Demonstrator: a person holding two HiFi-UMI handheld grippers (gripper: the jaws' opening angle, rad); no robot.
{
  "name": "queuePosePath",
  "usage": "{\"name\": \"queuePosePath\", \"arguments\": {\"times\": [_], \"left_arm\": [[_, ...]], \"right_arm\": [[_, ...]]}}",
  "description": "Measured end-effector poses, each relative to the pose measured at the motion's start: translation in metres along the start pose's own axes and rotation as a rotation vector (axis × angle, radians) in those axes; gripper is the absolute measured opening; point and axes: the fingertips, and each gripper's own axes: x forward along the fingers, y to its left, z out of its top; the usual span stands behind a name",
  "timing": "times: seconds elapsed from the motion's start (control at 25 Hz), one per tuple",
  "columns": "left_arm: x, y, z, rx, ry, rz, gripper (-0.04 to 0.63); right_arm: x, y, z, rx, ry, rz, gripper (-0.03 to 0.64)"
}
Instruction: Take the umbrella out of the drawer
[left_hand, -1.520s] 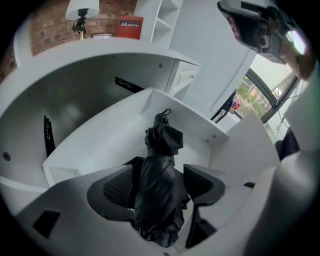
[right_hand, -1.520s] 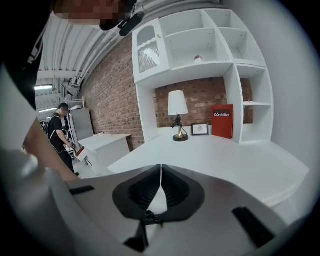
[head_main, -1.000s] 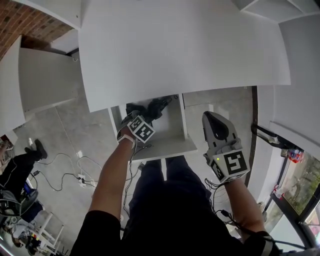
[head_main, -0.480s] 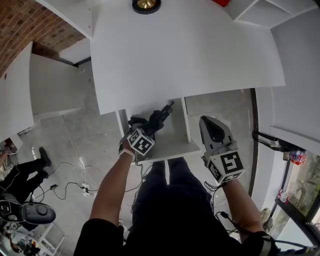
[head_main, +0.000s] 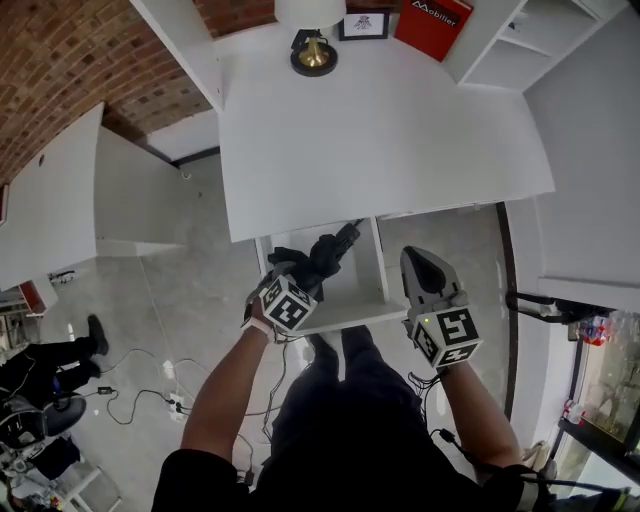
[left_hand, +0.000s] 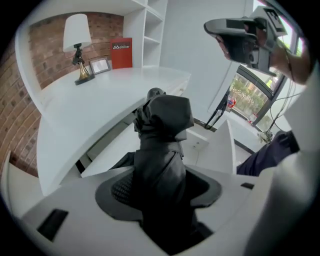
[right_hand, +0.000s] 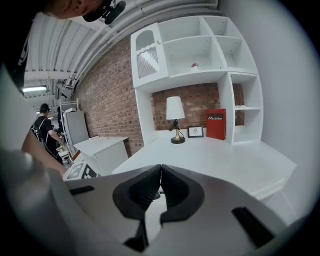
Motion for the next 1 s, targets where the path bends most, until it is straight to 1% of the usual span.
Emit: {"name": "queuePosePath", "arguments": {"times": [0.2, 0.28, 0.32, 0.36, 0.48, 0.52, 0.56, 0.68, 0.76, 0.88, 1.0], "left_arm": [[-0.048, 0.000, 0.013, 0.026, -0.061, 0.041, 0.242], [-0.066, 0.004, 0.019, -0.002, -0.085, 0.054, 0.242], [-0.074, 0.009, 0.023, -0.040, -0.104, 0.057, 0.242], [-0.083, 0.015, 0.028, -0.095, -0.129, 0.058, 0.242], [-0.105, 0.039, 0.046, -0.303, -0.221, 0.055, 0.242], [-0.112, 0.048, 0.052, -0.351, -0.242, 0.060, 0.242], [-0.119, 0.058, 0.058, -0.383, -0.257, 0.068, 0.242], [-0.136, 0.089, 0.075, -0.430, -0.285, 0.097, 0.242], [-0.142, 0.110, 0.086, -0.476, -0.298, 0.111, 0.242], [-0.145, 0.141, 0.100, -0.562, -0.302, 0.127, 0.242], [-0.141, 0.169, 0.111, -0.624, -0.293, 0.132, 0.242]], "right_arm": [[-0.017, 0.002, 0.022, -0.013, -0.051, -0.035, 0.000], [-0.022, 0.003, 0.031, -0.018, -0.067, -0.041, 0.000], [-0.024, 0.003, 0.035, -0.022, -0.075, -0.043, 0.000], [-0.025, 0.004, 0.039, -0.024, -0.081, -0.043, 0.000], [-0.028, 0.007, 0.045, -0.026, -0.086, -0.036, 0.000], [-0.029, 0.008, 0.047, -0.027, -0.089, -0.031, 0.000], [-0.029, 0.009, 0.049, -0.027, -0.091, -0.027, 0.000], [-0.027, 0.006, 0.052, -0.024, -0.094, -0.021, 0.000], [-0.025, 0.001, 0.055, -0.024, -0.102, -0.020, 0.000], [-0.021, -0.009, 0.059, -0.013, -0.099, -0.019, 0.000], [-0.015, -0.020, 0.063, -0.003, -0.105, -0.020, 0.000]]}}
